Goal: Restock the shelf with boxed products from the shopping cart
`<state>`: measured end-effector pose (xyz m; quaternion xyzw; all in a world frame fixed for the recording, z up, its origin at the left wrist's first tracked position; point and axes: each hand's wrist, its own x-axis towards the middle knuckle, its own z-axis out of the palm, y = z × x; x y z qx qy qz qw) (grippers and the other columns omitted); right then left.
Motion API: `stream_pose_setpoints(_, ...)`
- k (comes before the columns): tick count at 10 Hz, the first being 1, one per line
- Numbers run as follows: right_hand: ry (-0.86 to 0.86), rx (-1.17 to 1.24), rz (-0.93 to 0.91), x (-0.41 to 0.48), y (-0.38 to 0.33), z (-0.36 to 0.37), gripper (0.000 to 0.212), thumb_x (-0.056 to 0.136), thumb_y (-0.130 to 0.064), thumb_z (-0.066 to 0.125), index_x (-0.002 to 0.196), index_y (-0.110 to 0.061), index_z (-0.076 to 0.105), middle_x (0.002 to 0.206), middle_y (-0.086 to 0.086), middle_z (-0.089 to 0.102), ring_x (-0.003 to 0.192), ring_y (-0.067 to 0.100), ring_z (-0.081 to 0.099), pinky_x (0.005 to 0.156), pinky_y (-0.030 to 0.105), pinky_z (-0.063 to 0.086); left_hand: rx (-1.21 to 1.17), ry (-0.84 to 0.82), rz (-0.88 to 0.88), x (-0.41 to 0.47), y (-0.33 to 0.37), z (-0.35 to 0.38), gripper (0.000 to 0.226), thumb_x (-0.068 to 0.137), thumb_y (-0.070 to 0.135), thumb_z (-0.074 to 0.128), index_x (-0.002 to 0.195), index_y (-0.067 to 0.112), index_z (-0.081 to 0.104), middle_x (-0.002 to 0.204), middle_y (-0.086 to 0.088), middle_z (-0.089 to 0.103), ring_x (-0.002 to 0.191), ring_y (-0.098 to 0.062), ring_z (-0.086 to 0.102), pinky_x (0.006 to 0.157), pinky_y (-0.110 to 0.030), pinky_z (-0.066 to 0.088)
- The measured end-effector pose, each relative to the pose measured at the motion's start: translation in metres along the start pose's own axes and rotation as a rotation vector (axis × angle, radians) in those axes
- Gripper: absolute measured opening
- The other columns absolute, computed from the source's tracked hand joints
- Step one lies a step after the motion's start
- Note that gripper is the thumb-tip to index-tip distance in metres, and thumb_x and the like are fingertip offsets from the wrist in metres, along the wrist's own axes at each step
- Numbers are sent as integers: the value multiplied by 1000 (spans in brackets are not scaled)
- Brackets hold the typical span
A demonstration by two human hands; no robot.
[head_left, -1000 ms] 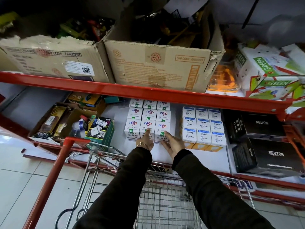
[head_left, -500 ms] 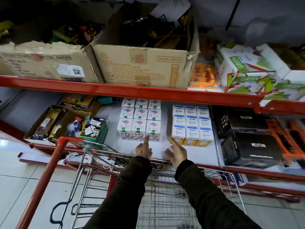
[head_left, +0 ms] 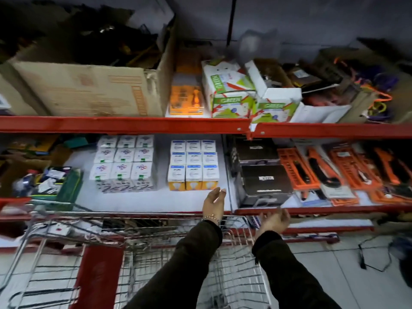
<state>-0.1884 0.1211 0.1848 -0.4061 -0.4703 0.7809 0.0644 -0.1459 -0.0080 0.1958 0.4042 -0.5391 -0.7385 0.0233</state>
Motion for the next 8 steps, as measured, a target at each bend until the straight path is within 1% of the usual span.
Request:
stream_pose_setpoints(1,-61,-148,-12,41,-27,-2,46,103,-20,44,148,-21,37,154,10,40,137,29,43,115,47,36,78,-71,19,-1,-2,46,48,97,27,58,141,7,49,146,-7,50,136,-23,46,107,-21,31)
stream_pose_setpoints(2,-230,-280,22,69,-46,0,41,102,-27,46,143,-24,44,149,13,47,137,33,45,114,48,36,135,-71,12,1,-1,77,49,96,35,59,137,10,52,138,-7,57,125,-23,54,96,-20,34)
stream_pose_setpoints(3,-374,-359,19,79,-47,3,38,102,-24,49,140,-18,48,145,10,52,134,29,48,111,46,39,168,13,19,7,-2,84,41,93,36,63,126,12,61,123,-10,66,115,-26,59,89,-20,36)
stream_pose_setpoints(4,-418,-407,-12,90,-46,6,44,100,-18,53,143,-16,45,145,12,52,133,30,51,113,48,38,183,47,16,10,-2,90,43,92,32,65,130,13,60,119,-7,66,119,-26,59,88,-18,35)
stream_pose_setpoints(5,-447,-410,-29,97,-44,9,40,99,-18,55,138,-20,48,133,13,55,118,29,55,104,40,43,186,63,27,13,-3,92,50,92,33,65,137,14,55,133,-7,63,124,-24,58,95,-20,37)
stream_pose_setpoints(6,-458,-468,-43,97,-49,11,45,97,-18,58,141,-16,47,135,17,56,120,35,56,104,45,46,200,76,42,14,-1,93,52,93,35,63,140,16,52,139,-7,60,127,-24,56,103,-24,38)
stream_pose_setpoints(7,-480,-503,-18,98,-55,9,49,96,-24,61,142,-21,45,142,16,54,127,35,54,104,48,46,214,72,60,19,-3,92,53,94,35,62,141,15,51,140,-7,59,129,-24,55,106,-26,38)
stream_pose_setpoints(8,-459,-575,-70,89,-70,4,63,94,-40,62,149,-24,35,153,12,41,138,33,42,113,52,36,209,100,94,19,-1,90,53,93,34,62,140,12,49,142,-8,56,131,-27,52,108,-30,38)
